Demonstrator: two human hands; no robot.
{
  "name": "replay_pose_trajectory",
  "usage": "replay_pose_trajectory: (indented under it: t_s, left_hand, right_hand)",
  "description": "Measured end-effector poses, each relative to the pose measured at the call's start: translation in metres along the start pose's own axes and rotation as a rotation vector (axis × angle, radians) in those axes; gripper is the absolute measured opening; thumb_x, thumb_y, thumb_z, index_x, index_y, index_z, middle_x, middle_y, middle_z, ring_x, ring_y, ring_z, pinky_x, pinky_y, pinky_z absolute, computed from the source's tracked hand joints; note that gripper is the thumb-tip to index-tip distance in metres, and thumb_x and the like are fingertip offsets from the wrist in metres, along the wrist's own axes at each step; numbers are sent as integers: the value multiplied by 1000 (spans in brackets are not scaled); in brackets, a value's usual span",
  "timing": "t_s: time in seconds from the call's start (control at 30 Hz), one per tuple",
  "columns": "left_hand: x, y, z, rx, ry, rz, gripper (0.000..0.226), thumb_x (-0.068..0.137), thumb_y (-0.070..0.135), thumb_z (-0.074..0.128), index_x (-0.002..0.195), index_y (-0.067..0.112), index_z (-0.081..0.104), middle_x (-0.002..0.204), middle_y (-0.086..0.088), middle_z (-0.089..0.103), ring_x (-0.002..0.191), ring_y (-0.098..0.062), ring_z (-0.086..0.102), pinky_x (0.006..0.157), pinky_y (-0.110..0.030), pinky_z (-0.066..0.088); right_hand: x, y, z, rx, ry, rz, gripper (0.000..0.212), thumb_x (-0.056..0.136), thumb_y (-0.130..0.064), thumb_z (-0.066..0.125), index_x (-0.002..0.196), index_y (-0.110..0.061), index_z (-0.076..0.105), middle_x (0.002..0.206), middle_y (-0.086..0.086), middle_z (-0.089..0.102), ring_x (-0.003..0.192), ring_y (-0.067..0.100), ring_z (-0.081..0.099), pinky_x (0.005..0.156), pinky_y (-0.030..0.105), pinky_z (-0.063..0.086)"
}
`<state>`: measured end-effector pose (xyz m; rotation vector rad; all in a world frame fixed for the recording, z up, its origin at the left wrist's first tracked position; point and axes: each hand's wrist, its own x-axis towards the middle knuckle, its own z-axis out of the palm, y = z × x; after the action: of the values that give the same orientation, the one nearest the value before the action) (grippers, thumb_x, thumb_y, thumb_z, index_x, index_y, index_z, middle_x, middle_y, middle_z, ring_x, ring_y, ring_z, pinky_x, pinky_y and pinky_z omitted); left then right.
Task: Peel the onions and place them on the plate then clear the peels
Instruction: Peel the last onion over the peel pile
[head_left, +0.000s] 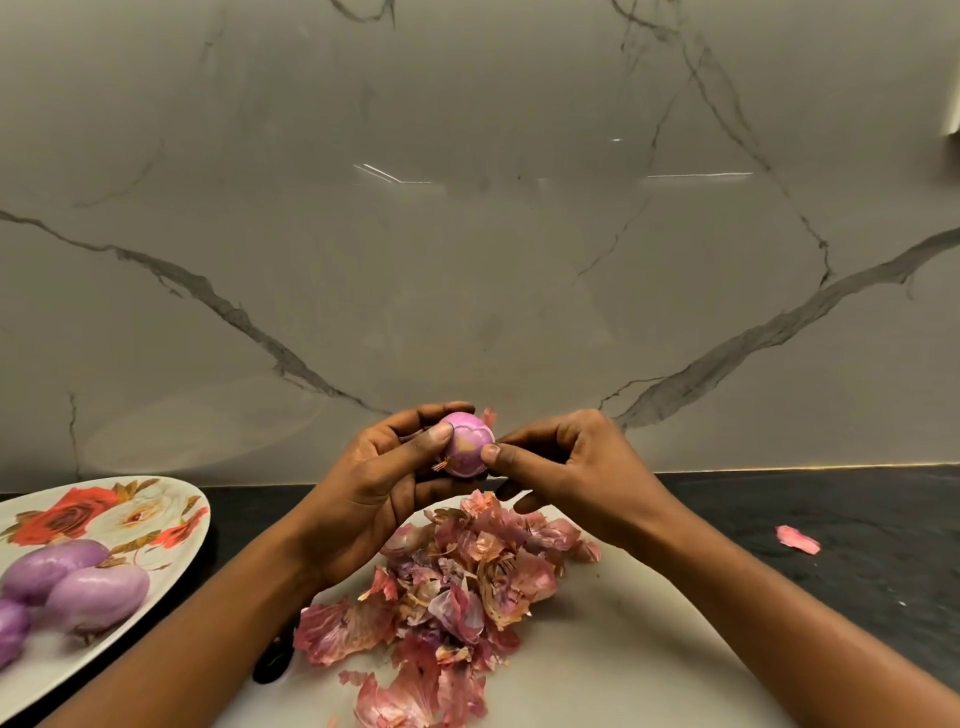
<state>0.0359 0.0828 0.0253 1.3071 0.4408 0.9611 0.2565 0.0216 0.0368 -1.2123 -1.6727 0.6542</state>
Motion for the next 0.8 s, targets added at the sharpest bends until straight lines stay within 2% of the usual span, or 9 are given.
replay_pose_trajectory:
  t_s: [0.13,0.3,0.43,0.6,0.8]
  left_hand:
    - [-2,2,3,-20,-45,-6,54,89,27,73,137,6,63,134,-25,68,119,-38,70,93,-38,63]
    - [-2,2,4,94,-6,15,37,99,24,65,134,10,67,130,-20,71,115,-38,72,93,-41,63]
    - [-4,2,5,323,69,75,39,91,25,79,129,17,73,121,-10,77,108,-34,75,87,-37,64]
    - [-5,0,6,353,80,93,43,83,21,83,125,15,75,116,-10,79,107,-31,76,95,-37,62]
    - [-6,-4,8,467,90,157,44,80,18,83,123,9,76,106,-12,81,96,-31,79,83,-34,64]
  right_hand:
    - [1,2,0,65,-79,31,34,88,-32,83,119,-17,80,98,-2,83,91,17,79,78,39,67]
    - [2,5,0,7,-60,-16,36,88,-29,83,122,-18,79,101,-6,82,92,12,79,77,30,65]
    - [1,5,-1,-6,-41,-30,35,86,-26,86,119,-18,80,98,-5,83,89,16,80,81,36,66]
    - [0,2,-4,2,-41,-10,26,86,-17,86,112,-18,83,91,-3,83,84,19,80,80,39,67]
    - [-5,5,5,-182,13,-135,21,88,-32,81,105,-20,84,83,0,80,77,25,77,68,51,65]
